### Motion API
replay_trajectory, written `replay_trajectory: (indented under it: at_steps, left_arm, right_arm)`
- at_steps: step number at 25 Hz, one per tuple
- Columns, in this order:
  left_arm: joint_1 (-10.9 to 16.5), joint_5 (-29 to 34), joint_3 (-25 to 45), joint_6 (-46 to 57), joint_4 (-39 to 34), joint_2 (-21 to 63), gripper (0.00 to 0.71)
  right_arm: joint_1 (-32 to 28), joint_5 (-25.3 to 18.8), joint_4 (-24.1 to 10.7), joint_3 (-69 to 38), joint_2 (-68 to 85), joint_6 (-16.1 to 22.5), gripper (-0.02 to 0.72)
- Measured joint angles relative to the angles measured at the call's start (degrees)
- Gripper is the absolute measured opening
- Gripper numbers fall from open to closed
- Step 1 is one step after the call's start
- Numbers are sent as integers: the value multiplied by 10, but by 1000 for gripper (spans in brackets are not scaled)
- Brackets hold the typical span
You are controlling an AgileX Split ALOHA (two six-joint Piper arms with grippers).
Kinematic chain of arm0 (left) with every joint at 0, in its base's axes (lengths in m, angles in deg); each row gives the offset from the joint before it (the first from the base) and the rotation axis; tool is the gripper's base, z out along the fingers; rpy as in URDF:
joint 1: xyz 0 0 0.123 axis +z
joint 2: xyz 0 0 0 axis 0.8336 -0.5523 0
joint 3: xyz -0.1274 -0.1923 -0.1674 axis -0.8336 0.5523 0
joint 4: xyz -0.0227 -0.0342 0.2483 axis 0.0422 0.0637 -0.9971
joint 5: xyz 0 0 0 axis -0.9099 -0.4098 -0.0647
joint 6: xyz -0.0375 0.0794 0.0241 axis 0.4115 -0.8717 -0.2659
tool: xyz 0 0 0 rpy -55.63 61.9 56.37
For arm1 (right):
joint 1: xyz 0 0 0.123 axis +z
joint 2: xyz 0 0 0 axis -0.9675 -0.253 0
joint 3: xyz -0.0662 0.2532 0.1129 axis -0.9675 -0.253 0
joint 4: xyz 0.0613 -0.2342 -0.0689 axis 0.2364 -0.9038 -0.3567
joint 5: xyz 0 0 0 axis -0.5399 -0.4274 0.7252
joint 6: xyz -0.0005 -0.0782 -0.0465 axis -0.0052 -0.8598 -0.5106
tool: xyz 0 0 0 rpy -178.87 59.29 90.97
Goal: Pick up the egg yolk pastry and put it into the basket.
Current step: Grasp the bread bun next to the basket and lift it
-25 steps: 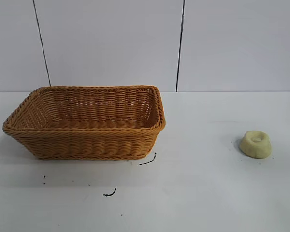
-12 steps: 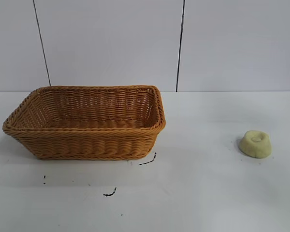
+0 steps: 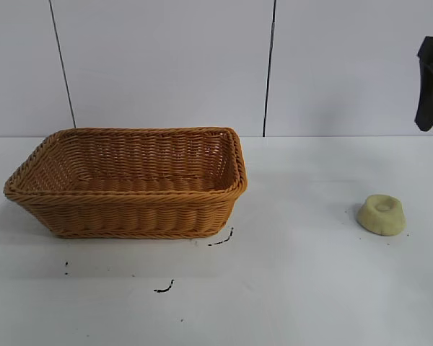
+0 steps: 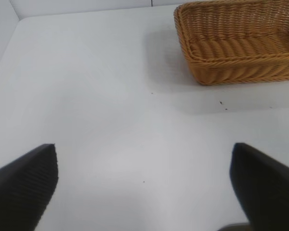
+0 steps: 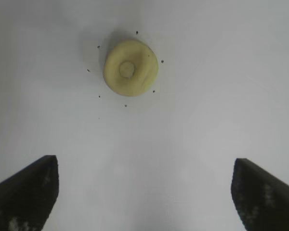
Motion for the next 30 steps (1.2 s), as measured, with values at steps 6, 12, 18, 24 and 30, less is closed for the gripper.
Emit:
replay_trajectory:
  at_steps: [6, 12, 18, 24, 30]
  left_arm:
    - [0, 0, 0, 0, 0, 0, 697]
    - [0, 0, 0, 0, 0, 0, 697]
    - [0, 0, 0, 0, 0, 0, 697]
    - [0, 0, 0, 0, 0, 0, 697]
    - [0, 0, 0, 0, 0, 0, 697]
  right_arm:
    - [40, 5, 4, 8, -34, -16, 696]
    - [41, 19, 1, 8, -55, -5, 696]
    - [41, 28, -5, 9, -108, 13, 696]
    - [41, 55, -21, 9, -158, 36, 696]
    - [41, 67, -23, 9, -179, 43, 696]
